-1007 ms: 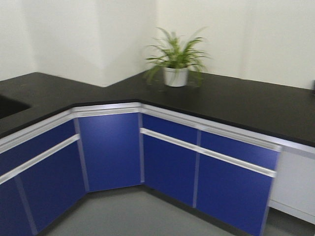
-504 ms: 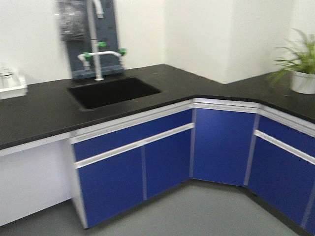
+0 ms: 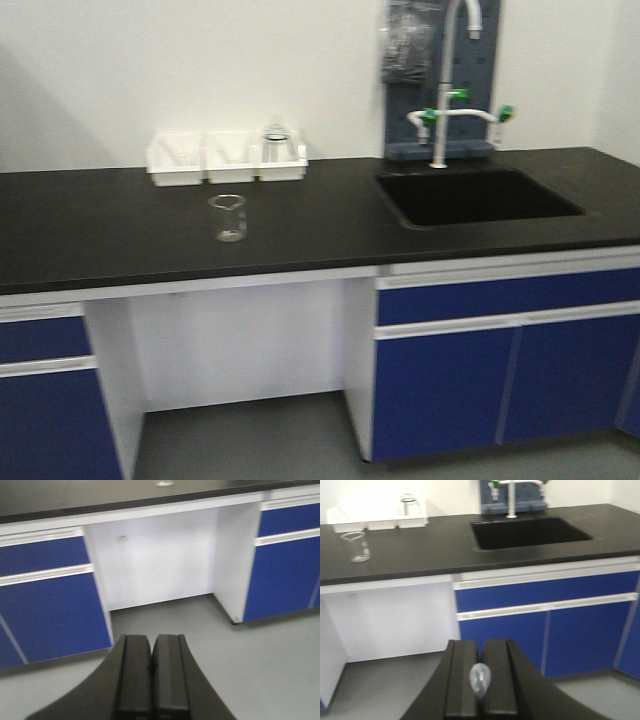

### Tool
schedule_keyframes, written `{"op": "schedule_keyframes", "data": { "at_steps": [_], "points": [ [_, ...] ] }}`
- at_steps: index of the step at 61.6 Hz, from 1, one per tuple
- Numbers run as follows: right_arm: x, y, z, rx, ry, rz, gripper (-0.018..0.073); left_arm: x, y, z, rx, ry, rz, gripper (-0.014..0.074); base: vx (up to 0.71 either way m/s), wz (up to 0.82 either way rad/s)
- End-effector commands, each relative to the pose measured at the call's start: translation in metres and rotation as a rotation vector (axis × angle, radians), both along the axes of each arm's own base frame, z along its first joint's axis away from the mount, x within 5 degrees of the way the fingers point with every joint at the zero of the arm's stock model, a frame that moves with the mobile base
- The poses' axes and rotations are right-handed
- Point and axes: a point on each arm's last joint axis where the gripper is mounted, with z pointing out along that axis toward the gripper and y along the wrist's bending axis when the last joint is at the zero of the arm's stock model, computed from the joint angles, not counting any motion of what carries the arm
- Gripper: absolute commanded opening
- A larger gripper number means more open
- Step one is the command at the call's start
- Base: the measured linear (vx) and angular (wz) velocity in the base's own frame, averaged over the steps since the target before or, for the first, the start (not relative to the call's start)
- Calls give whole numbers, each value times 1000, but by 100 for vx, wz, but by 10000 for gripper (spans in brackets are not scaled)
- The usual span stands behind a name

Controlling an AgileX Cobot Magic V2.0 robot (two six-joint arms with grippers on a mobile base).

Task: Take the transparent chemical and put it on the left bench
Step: 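Drive the base to the bench with white bins, holding the dropper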

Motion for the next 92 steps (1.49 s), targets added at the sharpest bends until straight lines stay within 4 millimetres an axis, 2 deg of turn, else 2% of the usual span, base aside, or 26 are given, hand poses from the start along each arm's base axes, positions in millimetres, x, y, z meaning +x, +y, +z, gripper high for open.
{"op": "schedule_keyframes", "data": {
  "at_steps": [1,36,72,92],
  "points": [
    [0,2,16,-4,-95,29,-3,-1,0,3,-14,-81,-1,-4,19,61],
    [0,2,16,-4,-95,29,-3,-1,0,3,-14,-81,-1,-4,31,41],
    [1,2,16,-4,-93,30,-3,-1,0,3,-14,-81,-1,-4,47,16],
    [1,2,16,-4,-92,30,-3,-1,0,3,-14,-81,-1,-4,49,-8]
  ]
}}
